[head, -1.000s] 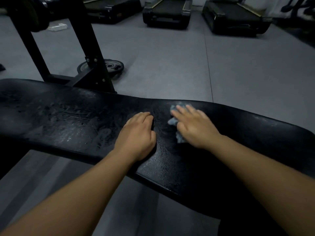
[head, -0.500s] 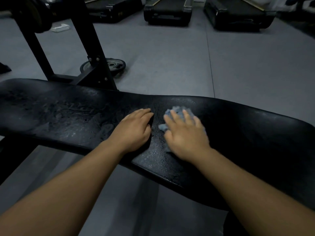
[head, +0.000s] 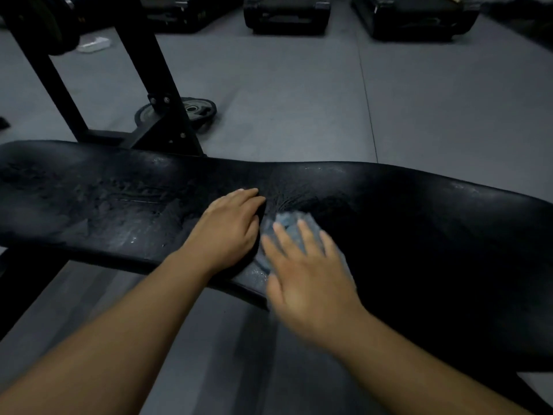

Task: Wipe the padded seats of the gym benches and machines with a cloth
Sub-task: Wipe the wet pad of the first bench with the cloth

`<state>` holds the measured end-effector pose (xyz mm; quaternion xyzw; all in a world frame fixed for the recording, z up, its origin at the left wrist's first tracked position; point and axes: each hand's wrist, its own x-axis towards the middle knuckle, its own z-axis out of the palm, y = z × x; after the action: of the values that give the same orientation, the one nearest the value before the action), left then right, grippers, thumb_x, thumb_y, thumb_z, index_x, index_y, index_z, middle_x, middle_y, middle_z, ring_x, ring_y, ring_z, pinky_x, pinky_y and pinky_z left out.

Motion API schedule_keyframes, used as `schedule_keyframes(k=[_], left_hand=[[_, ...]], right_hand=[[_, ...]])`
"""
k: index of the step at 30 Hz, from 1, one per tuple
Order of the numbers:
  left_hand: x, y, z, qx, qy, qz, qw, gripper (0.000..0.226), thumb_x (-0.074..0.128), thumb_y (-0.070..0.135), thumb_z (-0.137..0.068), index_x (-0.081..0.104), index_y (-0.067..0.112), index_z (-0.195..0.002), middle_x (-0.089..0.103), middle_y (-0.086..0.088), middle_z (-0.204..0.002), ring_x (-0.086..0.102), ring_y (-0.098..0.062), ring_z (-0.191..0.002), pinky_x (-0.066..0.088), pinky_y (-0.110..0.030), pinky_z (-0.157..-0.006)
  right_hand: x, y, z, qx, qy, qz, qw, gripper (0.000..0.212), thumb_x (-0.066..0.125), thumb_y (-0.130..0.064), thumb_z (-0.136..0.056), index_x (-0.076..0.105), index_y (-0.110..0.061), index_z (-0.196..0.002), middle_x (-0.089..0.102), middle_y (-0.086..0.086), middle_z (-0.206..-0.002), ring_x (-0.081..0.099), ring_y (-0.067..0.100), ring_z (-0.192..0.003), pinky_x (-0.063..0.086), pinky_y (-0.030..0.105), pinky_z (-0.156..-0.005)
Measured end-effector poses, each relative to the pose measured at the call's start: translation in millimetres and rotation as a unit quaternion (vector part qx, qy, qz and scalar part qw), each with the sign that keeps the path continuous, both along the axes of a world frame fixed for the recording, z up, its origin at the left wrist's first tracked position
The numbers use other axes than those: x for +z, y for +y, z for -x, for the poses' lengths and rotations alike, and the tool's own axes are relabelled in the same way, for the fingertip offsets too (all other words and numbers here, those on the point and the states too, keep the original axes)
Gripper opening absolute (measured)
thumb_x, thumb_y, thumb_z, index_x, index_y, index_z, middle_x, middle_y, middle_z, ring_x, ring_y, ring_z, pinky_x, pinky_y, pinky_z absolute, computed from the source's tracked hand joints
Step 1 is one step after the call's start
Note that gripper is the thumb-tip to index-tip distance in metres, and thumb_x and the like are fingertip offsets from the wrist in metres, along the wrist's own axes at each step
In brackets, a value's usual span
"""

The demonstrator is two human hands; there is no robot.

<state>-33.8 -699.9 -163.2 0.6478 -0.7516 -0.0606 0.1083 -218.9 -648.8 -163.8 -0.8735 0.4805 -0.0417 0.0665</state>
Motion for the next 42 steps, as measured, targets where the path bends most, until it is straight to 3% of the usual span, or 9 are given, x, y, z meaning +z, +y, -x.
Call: schedule_keyframes(k=[3,9,12,15,21,27,32,38,42], left_hand=[[-1.3,-2.0,-5.4,-0.018,-0.005,0.013,1.0,0.06,0.029,0.037,-0.091,0.053,0.014,-0.141,0.046,-0.006,-0.151,0.04,-0.027,-0.141,0.031,-0.043,-0.117],[-4.8,-20.0,-13.7,-0.054,-0.018,0.029,0.998,0.056,0.032,0.039,-0.09,0.057,0.018,-0.135,0.054,-0.003,-0.141,0.049,-0.028,-0.131,0.043,-0.05,-0.105],[-12.8,-27.1,-24.6,-0.088,-0.013,0.015,0.996,0.059,0.028,0.041,-0.095,0.049,0.017,-0.144,0.044,-0.005,-0.152,0.033,-0.032,-0.145,0.031,-0.051,-0.117],[-16.0,-30.8,-29.8,-0.104,-0.009,0.013,0.994,0.057,0.029,0.04,-0.097,0.047,0.017,-0.146,0.042,-0.006,-0.153,0.03,-0.033,-0.145,0.03,-0.052,-0.116],[-19.7,-29.7,-30.0,-0.086,0.063,0.032,0.994,0.057,0.031,0.025,-0.091,0.053,0.008,-0.14,0.047,-0.01,-0.15,0.034,-0.036,-0.143,0.032,-0.052,-0.116],[-18.4,-29.8,-34.7,-0.098,0.094,0.021,0.991,0.06,0.029,0.018,-0.086,0.053,0.004,-0.139,0.046,-0.012,-0.15,0.033,-0.036,-0.144,0.029,-0.051,-0.118],[-22.7,-32.9,-34.4,-0.086,0.112,0.037,0.989,0.061,0.028,0.017,-0.084,0.054,0.002,-0.136,0.048,-0.017,-0.147,0.038,-0.036,-0.141,0.028,-0.046,-0.117],[-23.0,-32.5,-36.8,-0.05,0.147,0.054,0.986,0.059,0.031,0.013,-0.084,0.053,-0.001,-0.137,0.049,-0.018,-0.147,0.042,-0.032,-0.14,0.021,-0.037,-0.115],[-18.3,-27.5,-30.1,-0.04,0.137,0.043,0.989,0.052,0.043,-0.001,-0.086,0.052,0.0,-0.137,0.045,-0.017,-0.149,0.038,-0.032,-0.142,0.026,-0.037,-0.118]], right_hand=[[-1.2,20.7,31.0,0.018,0.001,-0.014,1.0,0.063,0.036,-0.045,-0.088,0.047,-0.029,-0.148,0.038,-0.002,-0.159,0.032,0.028,-0.148,0.031,0.052,-0.116],[2.6,-45.3,-21.5,-0.14,0.01,-0.024,0.99,0.072,0.015,-0.047,-0.088,0.021,-0.029,-0.158,0.008,-0.001,-0.168,0.001,0.031,-0.154,0.006,0.054,-0.122],[-3.3,-5.1,-40.4,-0.087,-0.01,0.002,0.996,0.071,0.035,-0.043,-0.084,0.044,-0.019,-0.15,0.033,0.003,-0.161,0.025,0.033,-0.15,0.023,0.055,-0.119],[-6.5,14.6,-14.6,-0.079,-0.011,0.011,0.997,0.069,0.046,-0.041,-0.076,0.054,-0.026,-0.143,0.042,-0.001,-0.156,0.038,0.028,-0.145,0.031,0.051,-0.112],[0.5,-51.0,-46.0,-0.271,0.027,0.006,0.962,0.068,0.027,-0.044,-0.089,0.034,-0.027,-0.155,0.027,0.002,-0.164,0.018,0.032,-0.152,0.019,0.054,-0.12],[3.6,5.5,-36.2,-0.15,0.033,-0.026,0.988,0.072,0.045,-0.038,-0.078,0.045,-0.028,-0.149,0.035,-0.002,-0.16,0.03,0.027,-0.148,0.031,0.05,-0.113],[3.3,-104.5,-53.2,-0.28,0.034,-0.028,0.959,0.075,0.009,-0.048,-0.085,0.021,-0.031,-0.158,0.012,-0.002,-0.168,0.004,0.028,-0.154,0.009,0.051,-0.121],[2.6,-57.3,-57.7,-0.094,-0.011,-0.037,0.995,0.069,0.019,-0.043,-0.088,0.028,-0.032,-0.156,0.016,-0.006,-0.166,0.007,0.021,-0.154,0.008,0.045,-0.124],[3.2,-124.9,-29.2,-0.201,0.027,-0.029,0.979,0.073,0.012,-0.047,-0.085,0.024,-0.035,-0.156,0.013,-0.007,-0.167,0.006,0.022,-0.154,0.01,0.045,-0.122]])
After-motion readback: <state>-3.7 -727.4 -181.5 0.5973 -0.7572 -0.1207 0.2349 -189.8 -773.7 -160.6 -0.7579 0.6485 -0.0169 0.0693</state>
